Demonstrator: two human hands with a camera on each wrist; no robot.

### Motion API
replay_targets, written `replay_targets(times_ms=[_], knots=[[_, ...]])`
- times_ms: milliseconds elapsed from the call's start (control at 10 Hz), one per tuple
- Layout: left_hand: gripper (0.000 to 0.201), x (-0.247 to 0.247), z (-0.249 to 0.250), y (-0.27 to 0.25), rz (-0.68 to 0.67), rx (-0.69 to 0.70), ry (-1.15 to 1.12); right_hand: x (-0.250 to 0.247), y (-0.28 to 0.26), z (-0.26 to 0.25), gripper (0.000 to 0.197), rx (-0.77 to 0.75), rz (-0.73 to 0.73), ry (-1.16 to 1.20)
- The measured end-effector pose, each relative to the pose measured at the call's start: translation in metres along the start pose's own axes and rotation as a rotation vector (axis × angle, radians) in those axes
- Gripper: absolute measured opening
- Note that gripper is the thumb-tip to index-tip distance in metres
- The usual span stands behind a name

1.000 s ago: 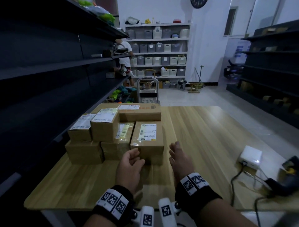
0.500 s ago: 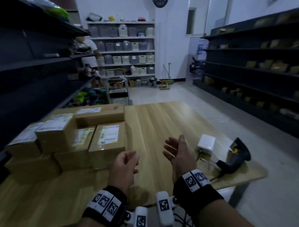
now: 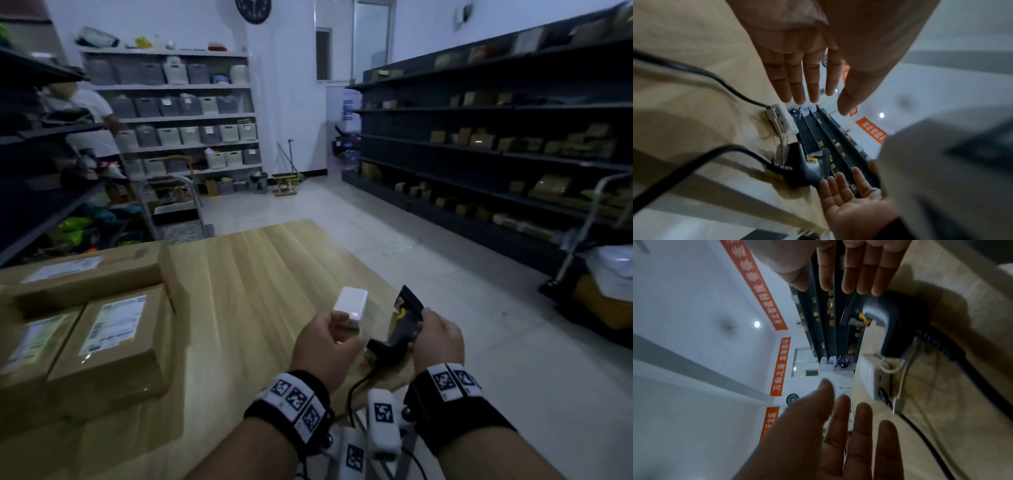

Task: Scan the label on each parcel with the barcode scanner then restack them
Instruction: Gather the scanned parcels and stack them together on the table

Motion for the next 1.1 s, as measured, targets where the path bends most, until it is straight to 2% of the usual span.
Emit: replay_targets(times_ms=[100,200,300,400,500,600,700,900,1000,1100], knots=[[0.05,0.032,-0.002,0.005,-0.147,-0.026,0.206,-0.006,0.022,0.006,0.028,0.044,-0.036,-0.019],[0.064,0.055,-0.001,0.01,-0.282,-0.034,0.321,-0.001,0.038,0.026,0.027,0.162,-0.114,0.006],[0.069,0.066,-0.004,0.016,-0.366,-0.033,0.406,-0.001,0.053,0.032,0.02,0.184,-0.169,0.02],[0.071,0.072,-0.009,0.016,-0.429,-0.022,0.525,0.007,0.049,0.027,0.014,0.24,-0.314,-0.044],[0.064,0.07,-0.011,0.018,-0.388,-0.001,0.559,0.018,0.043,0.019,0.026,0.199,-0.436,-0.216],[0.062,0.068,-0.013,0.018,-0.353,0.0,0.565,0.023,0.043,0.017,0.022,0.141,-0.413,-0.352],[0.057,0.066,-0.012,0.017,-0.322,0.002,0.554,0.012,0.049,0.017,0.017,0.193,-0.314,-0.293],[0.046,0.062,-0.006,0.013,-0.234,0.056,0.383,0.012,0.052,0.021,0.009,0.185,-0.265,-0.148],[0.034,0.05,0.001,0.011,-0.167,0.109,0.291,0.024,0.045,0.02,0.015,0.147,-0.285,-0.114],[0.033,0.024,0.006,0.011,-0.121,0.144,0.181,0.056,0.027,0.01,0.015,0.082,-0.379,-0.128]])
Point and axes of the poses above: each hand's wrist, its own y-axis towards the middle knuckle, its own x-axis out of the palm, z = x × y, the point moved 10 cm from there along y, towards the middle knuckle, and after that the axes turned 12 degrees about x, right-handed, at the moved point
